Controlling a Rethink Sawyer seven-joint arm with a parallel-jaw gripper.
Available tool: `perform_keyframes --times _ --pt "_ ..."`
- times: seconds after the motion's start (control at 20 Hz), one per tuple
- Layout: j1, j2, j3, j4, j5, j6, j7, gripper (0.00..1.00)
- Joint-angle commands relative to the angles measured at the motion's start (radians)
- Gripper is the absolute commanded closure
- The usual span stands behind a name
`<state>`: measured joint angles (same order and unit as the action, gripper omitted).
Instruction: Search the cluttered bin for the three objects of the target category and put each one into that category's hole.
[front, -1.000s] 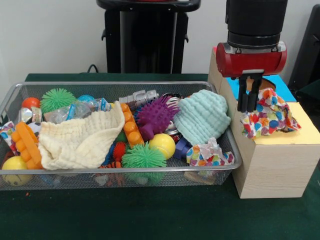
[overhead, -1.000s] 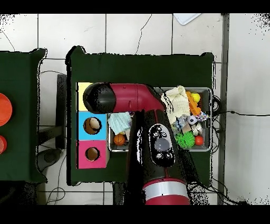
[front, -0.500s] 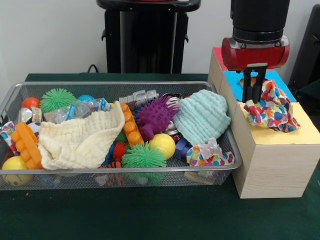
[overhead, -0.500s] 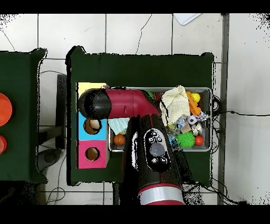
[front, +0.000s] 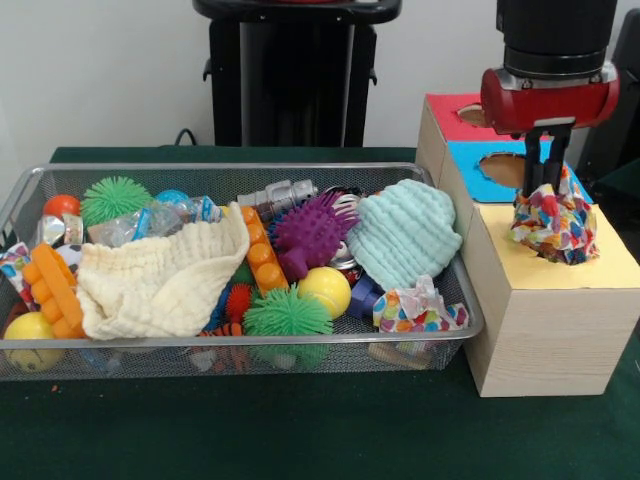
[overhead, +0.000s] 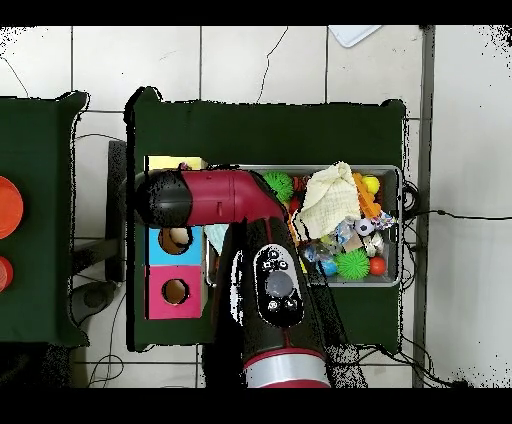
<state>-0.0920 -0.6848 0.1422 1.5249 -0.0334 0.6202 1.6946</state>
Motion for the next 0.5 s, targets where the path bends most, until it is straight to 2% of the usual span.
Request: perform_keyframes --times 0.05,0.25,0.35,0.45,0.5 --pt "0.010 0.036 0.039 0.028 0.049 0.033 0.165 1.00" --pt "0.008 0.043 0.035 0.042 0.047 -0.002 0.153 1.00" --pt "-0.002 0.066 0.035 0.053 0.031 -0.054 0.139 1.00" --pt "0.001 0.110 0.011 0.059 -0.020 -0.097 0.118 1.00" --pt "-0.002 0.131 0.002 0.070 -0.043 -0.153 0.118 1.00"
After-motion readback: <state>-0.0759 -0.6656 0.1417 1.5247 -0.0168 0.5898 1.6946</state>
